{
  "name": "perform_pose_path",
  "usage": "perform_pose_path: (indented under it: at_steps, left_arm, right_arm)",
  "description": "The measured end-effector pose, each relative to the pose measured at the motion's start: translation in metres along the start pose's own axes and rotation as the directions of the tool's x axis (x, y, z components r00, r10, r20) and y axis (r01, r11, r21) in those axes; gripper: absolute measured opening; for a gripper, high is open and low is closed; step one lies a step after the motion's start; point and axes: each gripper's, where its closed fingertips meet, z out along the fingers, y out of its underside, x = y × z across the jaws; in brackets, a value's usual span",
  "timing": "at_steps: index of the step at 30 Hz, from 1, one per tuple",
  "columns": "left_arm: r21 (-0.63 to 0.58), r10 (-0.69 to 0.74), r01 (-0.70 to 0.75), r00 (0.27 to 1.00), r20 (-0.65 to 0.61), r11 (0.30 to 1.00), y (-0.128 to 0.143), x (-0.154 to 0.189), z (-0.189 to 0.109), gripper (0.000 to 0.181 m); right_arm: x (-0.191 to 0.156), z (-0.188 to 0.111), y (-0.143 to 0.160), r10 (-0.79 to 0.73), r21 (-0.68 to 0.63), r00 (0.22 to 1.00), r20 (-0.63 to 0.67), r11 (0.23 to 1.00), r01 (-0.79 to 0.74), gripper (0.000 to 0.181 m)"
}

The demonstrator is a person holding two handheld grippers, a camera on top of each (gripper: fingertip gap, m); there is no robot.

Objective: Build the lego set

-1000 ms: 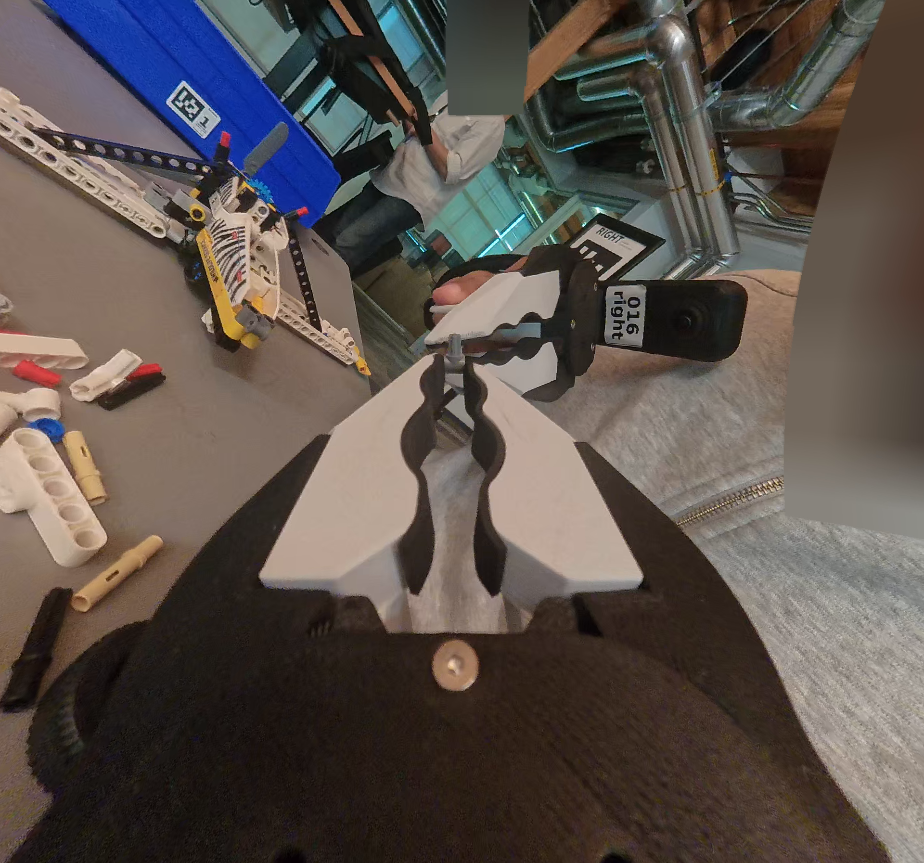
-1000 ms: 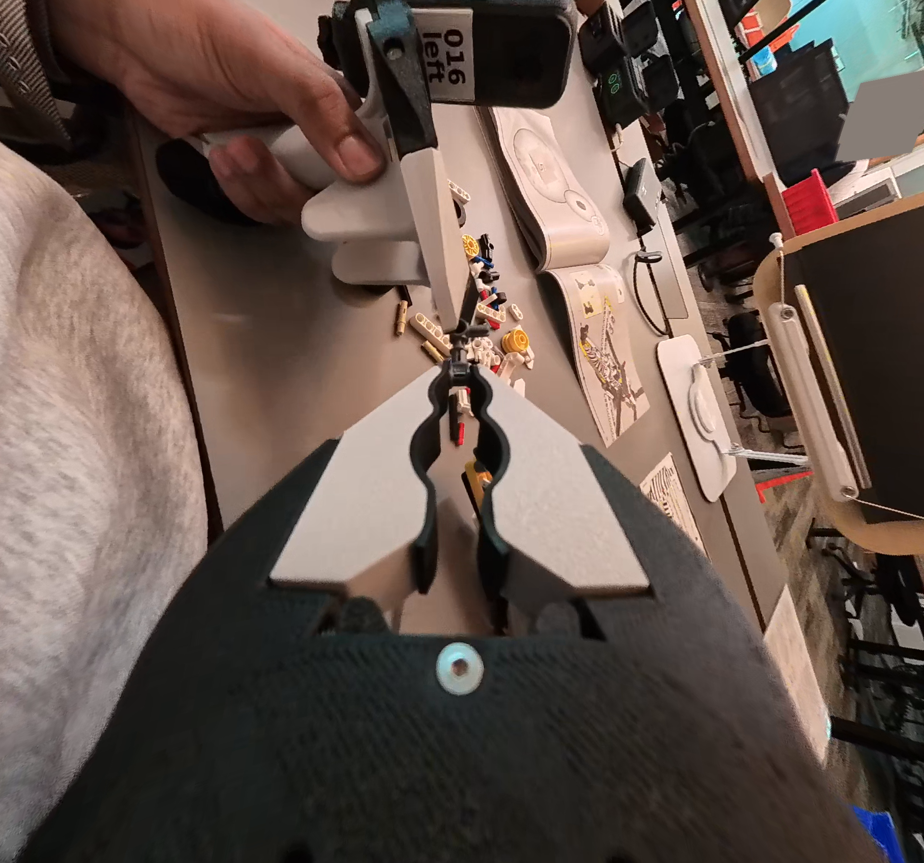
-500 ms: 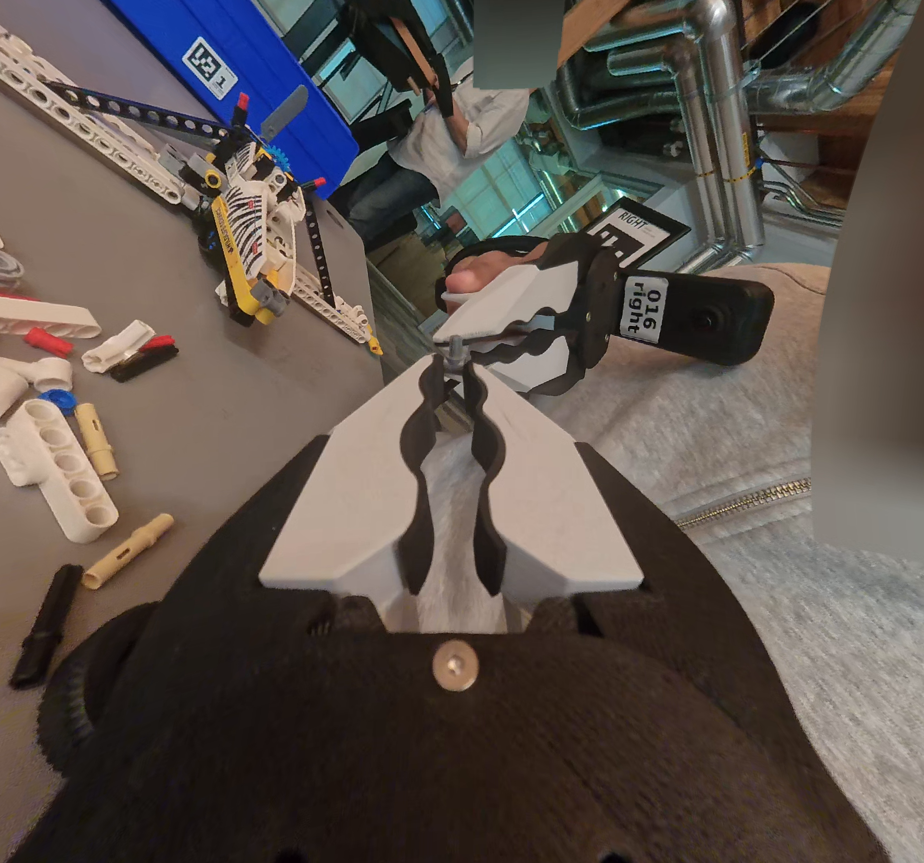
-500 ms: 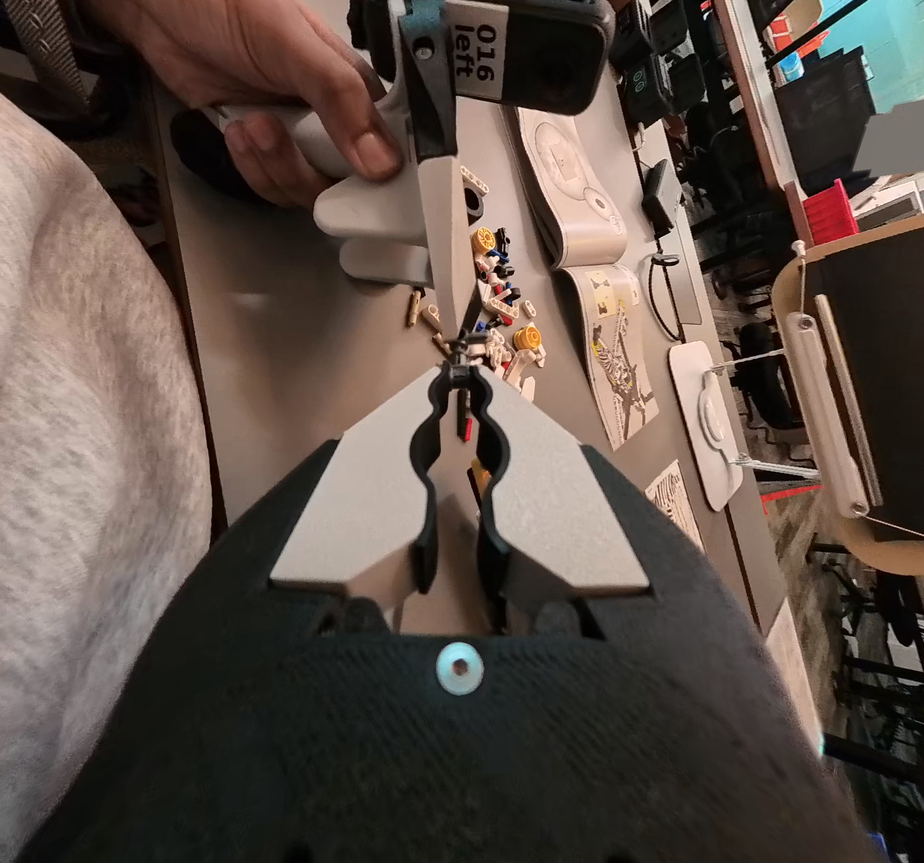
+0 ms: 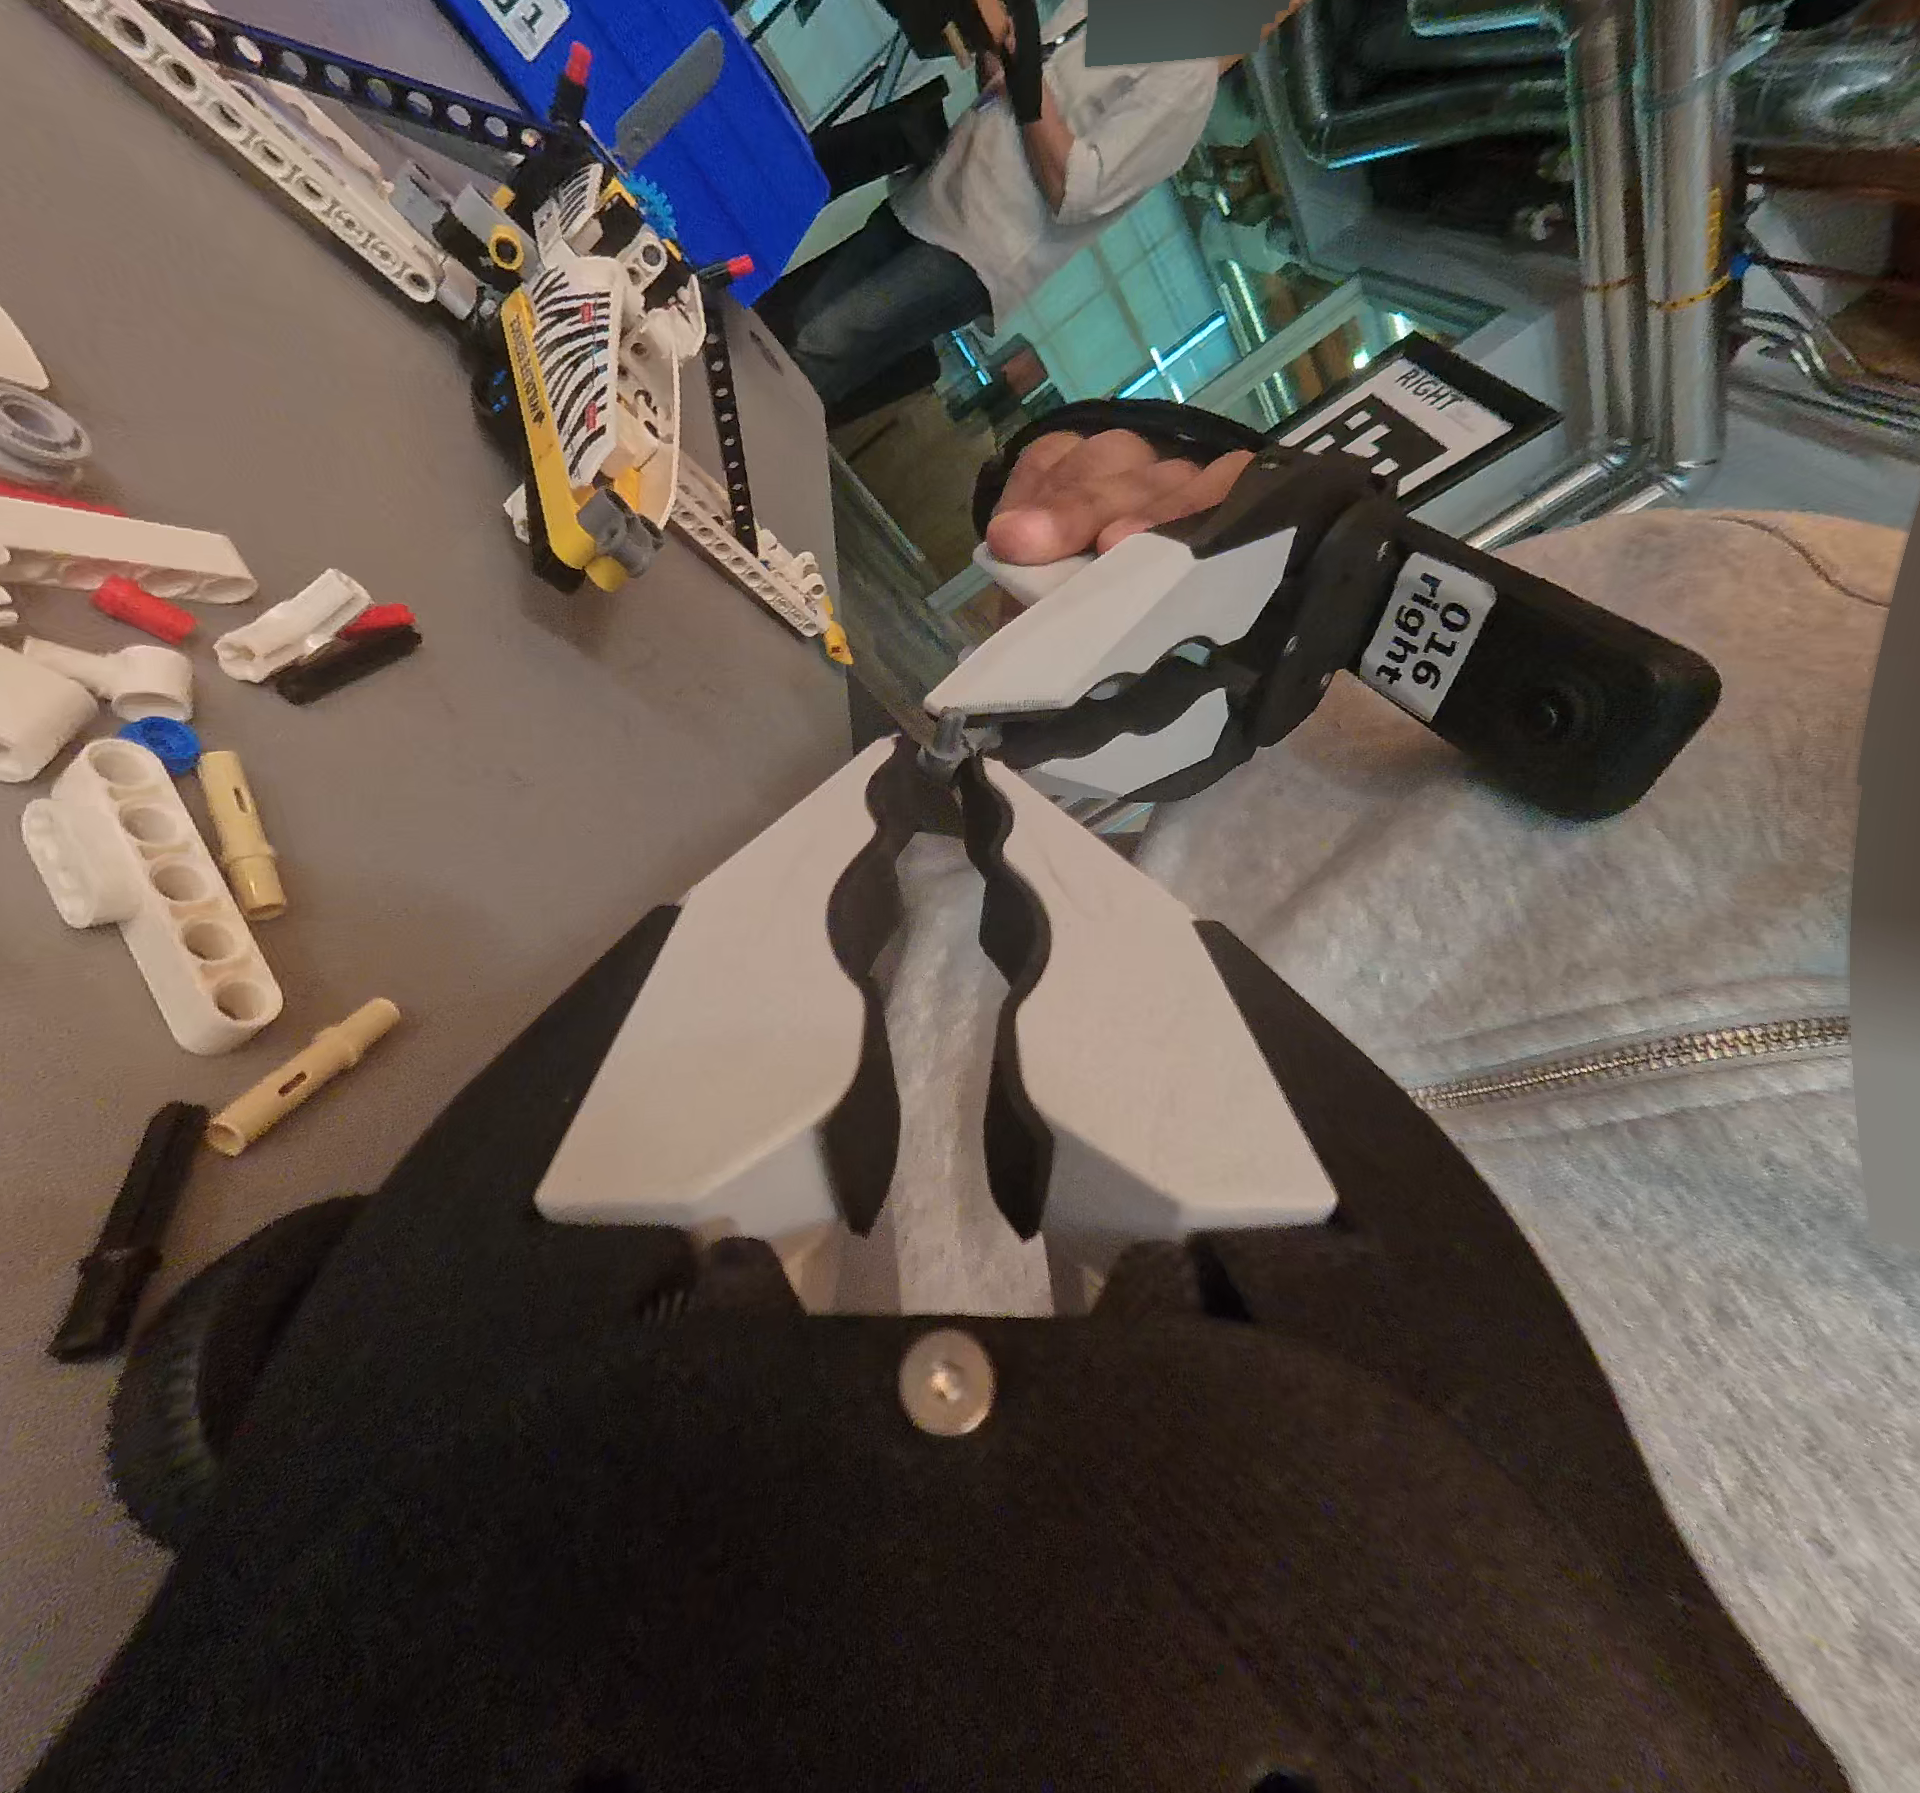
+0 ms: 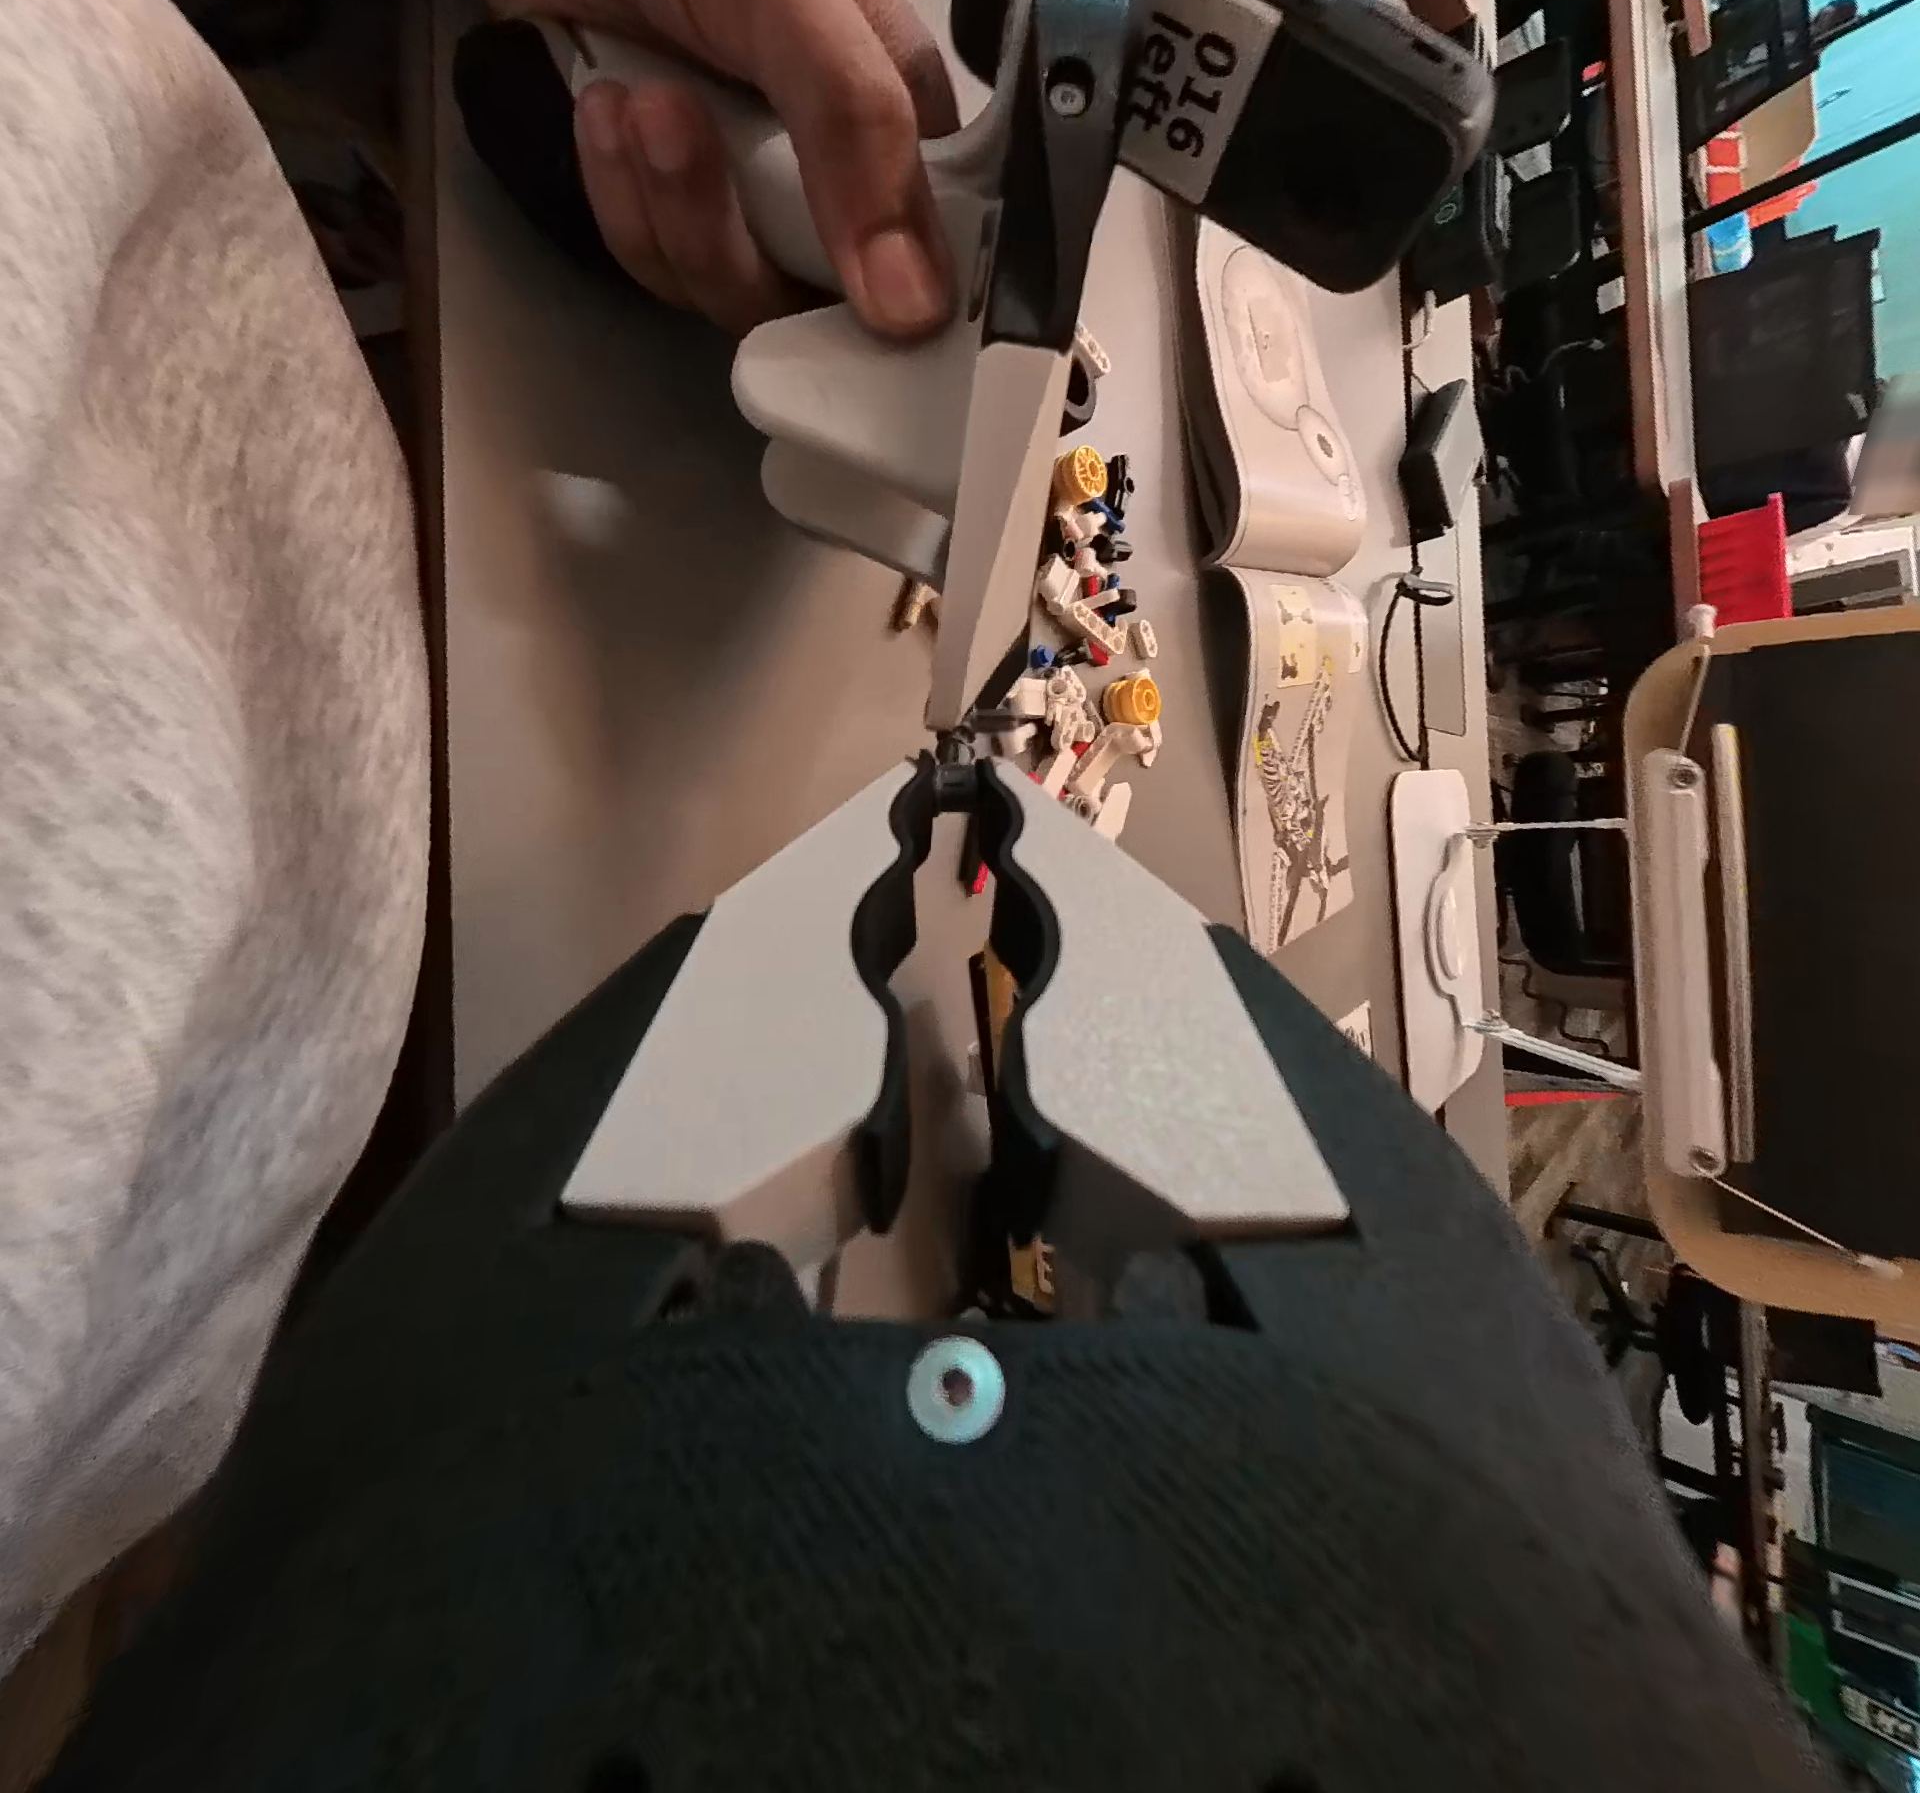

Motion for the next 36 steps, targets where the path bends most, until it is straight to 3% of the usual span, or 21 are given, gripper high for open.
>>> perform_pose_path:
  at_steps: [5,9,12,14,18,22,25,28,31,36]
  left_arm:
    - [0.0,0.023,-0.023,0.999,0.04,1.0,0.0,-0.004,0.001,0.006]
    - [0.065,0.027,-0.025,0.999,-0.036,0.998,-0.009,0.006,-0.003,0.006]
    - [0.082,0.029,-0.024,0.998,-0.062,0.996,-0.012,0.009,-0.006,0.004]
    - [0.074,0.07,-0.067,0.996,-0.046,0.995,-0.01,0.011,-0.005,0.004]
    - [0.101,0.13,-0.127,0.991,-0.025,0.987,-0.013,0.013,-0.007,0.004]
    - [0.16,0.189,-0.182,0.982,-0.03,0.97,-0.021,0.019,-0.014,0.004]
    - [0.175,0.231,-0.221,0.972,-0.037,0.959,-0.022,0.025,-0.014,0.004]
    - [0.171,0.243,-0.232,0.969,-0.046,0.958,-0.021,0.027,-0.013,0.004]
    - [0.174,0.253,-0.24,0.966,-0.057,0.955,-0.021,0.029,-0.012,0.004]
    - [0.171,0.254,-0.239,0.965,-0.071,0.956,-0.02,0.031,-0.012,0.004]
  right_arm:
    - [-0.001,0.002,0.004,-0.006,-0.016,1.0,0.009,1.0,0.006,0.006]
    - [0.01,-0.001,-0.002,0.045,0.028,0.998,-0.033,0.999,-0.044,0.006]
    - [0.012,0.0,-0.004,0.119,0.054,0.992,-0.036,0.992,-0.117,0.006]
    - [0.009,0.002,-0.001,0.242,0.05,0.97,0.013,0.969,-0.242,0.02]
    - [0.008,-0.001,-0.005,0.563,0.078,0.806,0.18,0.809,-0.582,0.044]
    - [0.022,-0.015,-0.015,0.734,0.167,0.597,0.324,0.577,-0.799,0.038]
    - [0.027,-0.021,-0.018,0.769,0.205,0.497,0.401,0.454,-0.867,0.029]
    - [0.028,-0.023,-0.023,0.77,0.228,0.462,0.441,0.402,-0.887,0.018]
    - [0.025,-0.021,-0.024,0.764,0.229,0.473,0.438,0.414,-0.881,0.006]
    - [0.026,-0.022,-0.027,0.754,0.23,0.474,0.454,0.415,-0.88,0.005]
